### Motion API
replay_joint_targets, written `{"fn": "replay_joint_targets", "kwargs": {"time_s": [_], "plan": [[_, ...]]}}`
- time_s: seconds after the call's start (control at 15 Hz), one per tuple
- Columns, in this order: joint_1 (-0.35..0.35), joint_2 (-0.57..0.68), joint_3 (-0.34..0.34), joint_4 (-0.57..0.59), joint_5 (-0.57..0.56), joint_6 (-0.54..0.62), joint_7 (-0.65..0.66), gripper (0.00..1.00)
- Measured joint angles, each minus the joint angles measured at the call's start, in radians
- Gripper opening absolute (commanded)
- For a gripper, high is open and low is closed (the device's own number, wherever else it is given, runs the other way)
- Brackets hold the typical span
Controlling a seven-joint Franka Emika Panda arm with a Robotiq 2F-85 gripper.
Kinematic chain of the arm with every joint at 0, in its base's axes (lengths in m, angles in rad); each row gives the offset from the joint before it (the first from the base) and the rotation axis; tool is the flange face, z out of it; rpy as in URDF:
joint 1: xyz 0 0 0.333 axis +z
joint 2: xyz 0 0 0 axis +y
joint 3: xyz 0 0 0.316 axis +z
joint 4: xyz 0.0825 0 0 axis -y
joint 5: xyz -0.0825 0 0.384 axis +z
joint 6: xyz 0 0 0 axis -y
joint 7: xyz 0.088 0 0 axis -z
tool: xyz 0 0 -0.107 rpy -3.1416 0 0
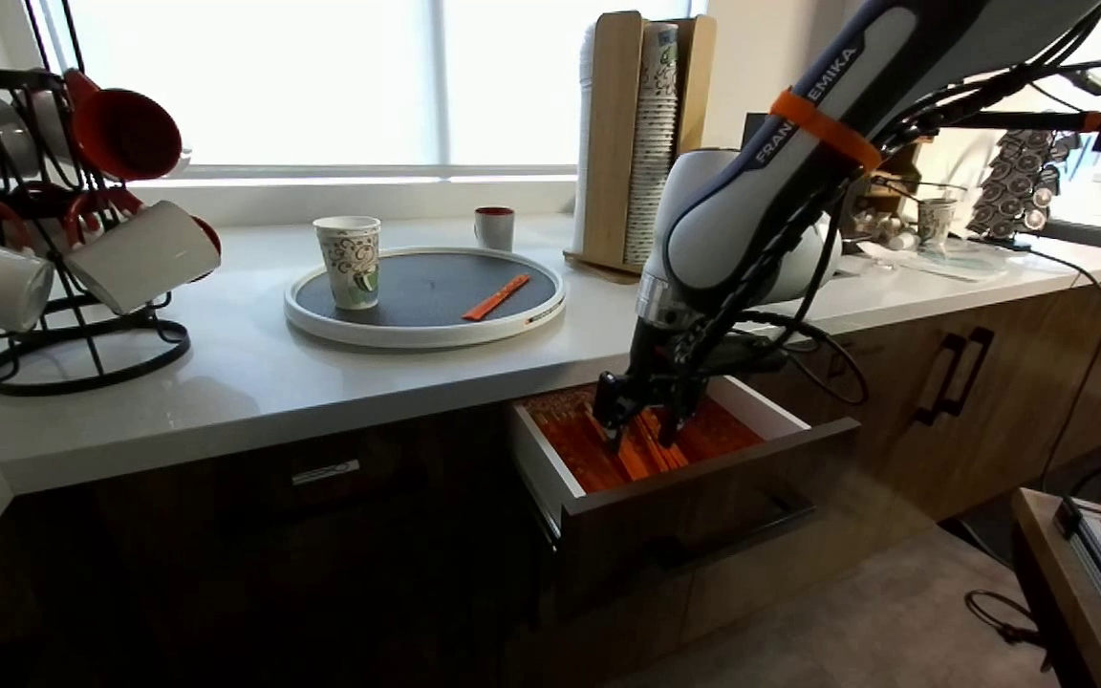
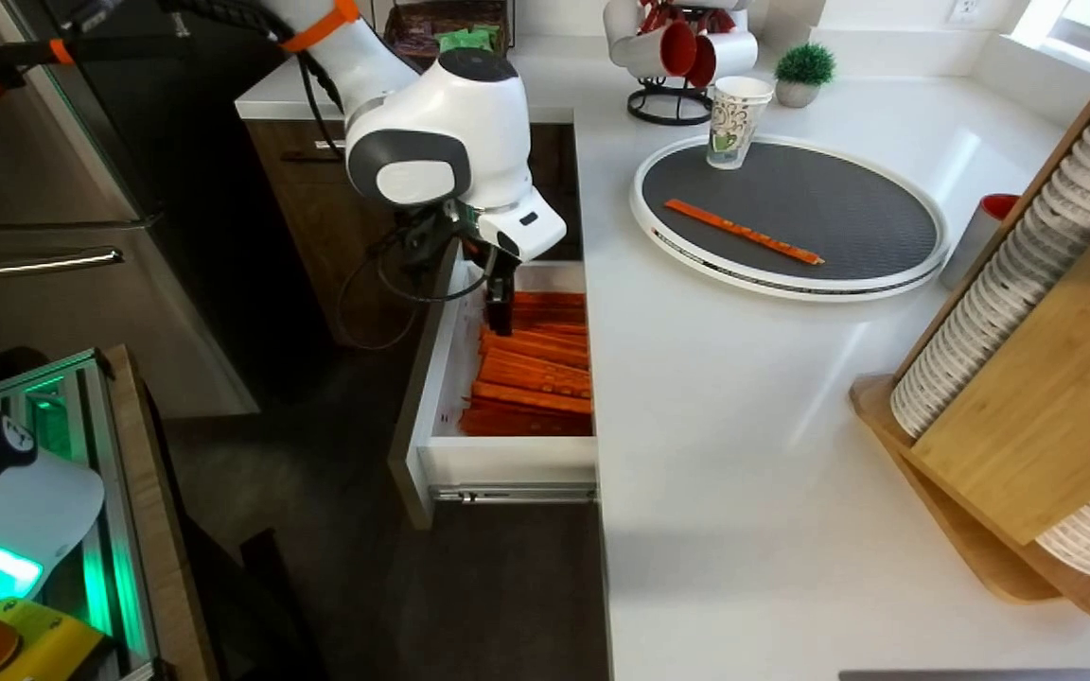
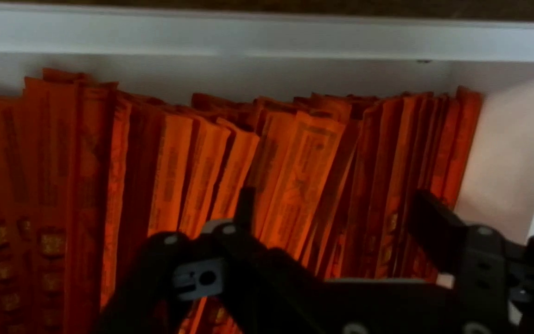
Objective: Move a sachet from the drawer to the tray
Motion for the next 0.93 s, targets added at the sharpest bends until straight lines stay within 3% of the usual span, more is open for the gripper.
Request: {"fn": "replay_joint_targets", "kwargs": {"time_s": [0.2, 0.47, 0.6, 0.73, 0.8, 0.93], "plan": [[0.000, 0.036, -0.014, 0.031, -0.011, 0.000, 0.017, 0.36], [0.000, 0.075, -0.023, 0.062, -0.020, 0.000, 0.031, 0.21], [0.001, 0.090, -0.023, 0.075, -0.022, 0.000, 0.037, 0.29], [0.003, 0.103, -0.023, 0.086, -0.025, 0.000, 0.039, 0.28], [0.003, 0.109, -0.023, 0.091, -0.028, 0.000, 0.043, 0.34], [0.007, 0.120, -0.027, 0.098, -0.040, 0.000, 0.056, 0.31]]}}
